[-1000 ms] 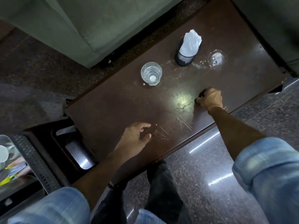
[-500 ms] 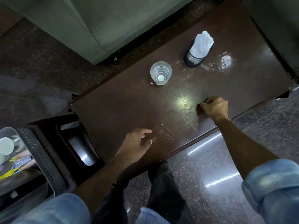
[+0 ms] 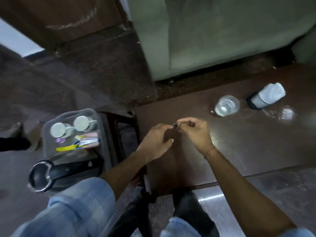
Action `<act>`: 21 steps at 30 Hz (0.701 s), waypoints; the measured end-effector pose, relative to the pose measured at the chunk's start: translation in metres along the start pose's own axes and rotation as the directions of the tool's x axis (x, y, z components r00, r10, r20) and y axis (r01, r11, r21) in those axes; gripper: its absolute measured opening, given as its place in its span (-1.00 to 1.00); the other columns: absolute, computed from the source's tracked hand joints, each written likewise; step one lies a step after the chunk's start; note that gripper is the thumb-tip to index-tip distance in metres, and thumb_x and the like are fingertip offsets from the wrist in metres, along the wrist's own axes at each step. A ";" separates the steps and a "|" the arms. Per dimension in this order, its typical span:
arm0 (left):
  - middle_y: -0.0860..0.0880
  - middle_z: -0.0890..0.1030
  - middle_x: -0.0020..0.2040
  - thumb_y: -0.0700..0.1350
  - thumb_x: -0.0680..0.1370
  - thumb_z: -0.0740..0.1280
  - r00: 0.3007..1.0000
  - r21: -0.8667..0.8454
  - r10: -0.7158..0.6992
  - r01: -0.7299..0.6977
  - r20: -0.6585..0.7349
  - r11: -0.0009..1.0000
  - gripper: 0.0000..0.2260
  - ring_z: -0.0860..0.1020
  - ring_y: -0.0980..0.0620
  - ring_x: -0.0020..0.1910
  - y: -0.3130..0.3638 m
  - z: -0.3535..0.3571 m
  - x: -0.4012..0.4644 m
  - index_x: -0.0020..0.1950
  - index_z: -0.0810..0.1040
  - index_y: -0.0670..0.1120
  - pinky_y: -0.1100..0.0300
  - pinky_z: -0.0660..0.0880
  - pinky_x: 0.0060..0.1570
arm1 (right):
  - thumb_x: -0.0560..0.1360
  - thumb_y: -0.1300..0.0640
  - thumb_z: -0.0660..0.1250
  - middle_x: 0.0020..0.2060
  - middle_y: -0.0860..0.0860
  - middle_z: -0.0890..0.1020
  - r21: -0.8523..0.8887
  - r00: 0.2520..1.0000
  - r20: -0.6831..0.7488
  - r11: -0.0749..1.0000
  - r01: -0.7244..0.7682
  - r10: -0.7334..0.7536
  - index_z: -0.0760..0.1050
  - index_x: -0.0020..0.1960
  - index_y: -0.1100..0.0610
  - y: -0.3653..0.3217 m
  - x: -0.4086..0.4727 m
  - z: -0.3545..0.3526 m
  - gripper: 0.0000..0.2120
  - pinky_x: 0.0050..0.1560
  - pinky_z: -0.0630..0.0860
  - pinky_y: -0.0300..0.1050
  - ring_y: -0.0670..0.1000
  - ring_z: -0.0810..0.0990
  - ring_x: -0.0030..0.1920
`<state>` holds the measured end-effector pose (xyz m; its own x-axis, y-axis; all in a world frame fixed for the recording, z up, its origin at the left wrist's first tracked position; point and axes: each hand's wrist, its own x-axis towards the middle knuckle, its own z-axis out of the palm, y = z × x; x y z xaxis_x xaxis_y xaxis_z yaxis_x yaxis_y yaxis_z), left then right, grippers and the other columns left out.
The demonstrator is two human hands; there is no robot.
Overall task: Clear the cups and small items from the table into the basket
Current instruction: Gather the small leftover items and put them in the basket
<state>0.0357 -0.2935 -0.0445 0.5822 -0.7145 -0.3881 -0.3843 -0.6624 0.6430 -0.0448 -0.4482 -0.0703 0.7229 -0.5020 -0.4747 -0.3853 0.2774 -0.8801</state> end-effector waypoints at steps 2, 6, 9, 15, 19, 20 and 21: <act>-0.04 0.52 0.30 -0.08 0.50 0.41 0.999 0.001 -0.008 0.008 -0.052 1.000 -0.62 0.47 0.02 0.28 -0.024 -0.043 -0.019 0.31 0.51 -0.06 0.17 0.39 0.31 | 0.45 0.31 0.43 -0.20 0.15 0.73 -0.030 0.997 0.070 0.999 0.039 -0.036 0.69 -0.10 0.18 -0.020 -0.004 0.053 -0.90 -0.04 0.63 -0.04 0.07 0.68 -0.18; -0.13 0.62 0.13 -0.16 0.46 0.45 0.978 0.040 -0.045 0.054 -0.206 0.998 -0.70 0.57 -0.08 0.13 -0.095 -0.145 -0.069 0.18 0.58 -0.15 0.11 0.45 0.19 | 0.43 0.32 0.46 -0.29 0.07 0.72 -0.049 0.988 0.150 0.998 0.049 -0.041 0.69 -0.19 0.08 -0.050 -0.014 0.163 -0.85 -0.15 0.65 -0.18 0.02 0.70 -0.21; -0.07 0.67 0.04 -0.14 0.45 0.46 0.913 0.038 -0.186 0.214 -0.363 0.976 -0.76 0.63 -0.09 -0.06 -0.160 -0.216 -0.116 0.11 0.61 -0.06 0.10 0.51 0.04 | 0.43 0.33 0.45 -0.29 0.08 0.71 -0.096 0.965 0.255 0.991 0.095 -0.068 0.68 -0.20 0.07 -0.058 -0.020 0.246 -0.83 -0.10 0.66 -0.09 0.01 0.67 -0.22; -0.12 0.66 0.11 -0.18 0.42 0.48 0.811 -0.074 -0.379 0.388 -0.447 0.919 -0.71 0.62 -0.11 0.08 -0.263 -0.269 -0.203 0.14 0.63 -0.11 0.25 0.40 0.02 | 0.40 0.24 0.46 -0.29 -0.08 0.69 -0.472 0.894 0.420 0.805 0.359 -0.153 0.70 -0.15 0.10 -0.030 -0.012 0.376 -0.92 -0.21 0.40 -0.55 -0.38 0.56 -0.32; -0.10 0.65 0.16 -0.19 0.46 0.42 0.801 -0.147 -0.447 0.425 -0.399 0.893 -0.70 0.59 -0.08 0.16 -0.294 -0.250 -0.233 0.20 0.61 -0.10 0.18 0.45 0.18 | 0.43 0.22 0.37 -0.25 0.12 0.71 -0.672 0.852 0.521 0.593 0.443 -0.045 0.66 -0.23 0.20 0.001 -0.001 0.425 -0.89 -0.10 0.56 -0.11 0.09 0.66 -0.17; -0.10 0.65 0.14 -0.19 0.46 0.41 0.798 -0.164 -0.459 0.431 -0.391 0.888 -0.70 0.59 -0.07 0.15 -0.300 -0.244 -0.237 0.20 0.61 -0.11 0.19 0.44 0.17 | 0.43 0.21 0.35 -0.23 0.15 0.71 -0.716 0.855 0.518 0.538 0.444 -0.017 0.66 -0.21 0.21 0.006 0.001 0.433 -0.87 -0.08 0.57 0.00 0.16 0.66 -0.12; -0.09 0.65 0.14 -0.20 0.46 0.40 0.795 -0.179 -0.469 0.434 -0.386 0.883 -0.70 0.59 -0.06 0.14 -0.305 -0.239 -0.242 0.19 0.61 -0.11 0.22 0.42 0.15 | 0.43 0.21 0.32 -0.21 0.17 0.71 -0.745 0.858 0.513 0.497 0.446 -0.001 0.66 -0.21 0.21 0.011 0.004 0.439 -0.85 -0.07 0.57 0.06 0.20 0.65 -0.09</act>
<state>0.1831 0.1349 0.0108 0.9193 -0.1702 -0.3548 0.0417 -0.8544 0.5180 0.2057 -0.0872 -0.0782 0.9153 -0.0108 -0.4027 -0.2960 -0.6959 -0.6542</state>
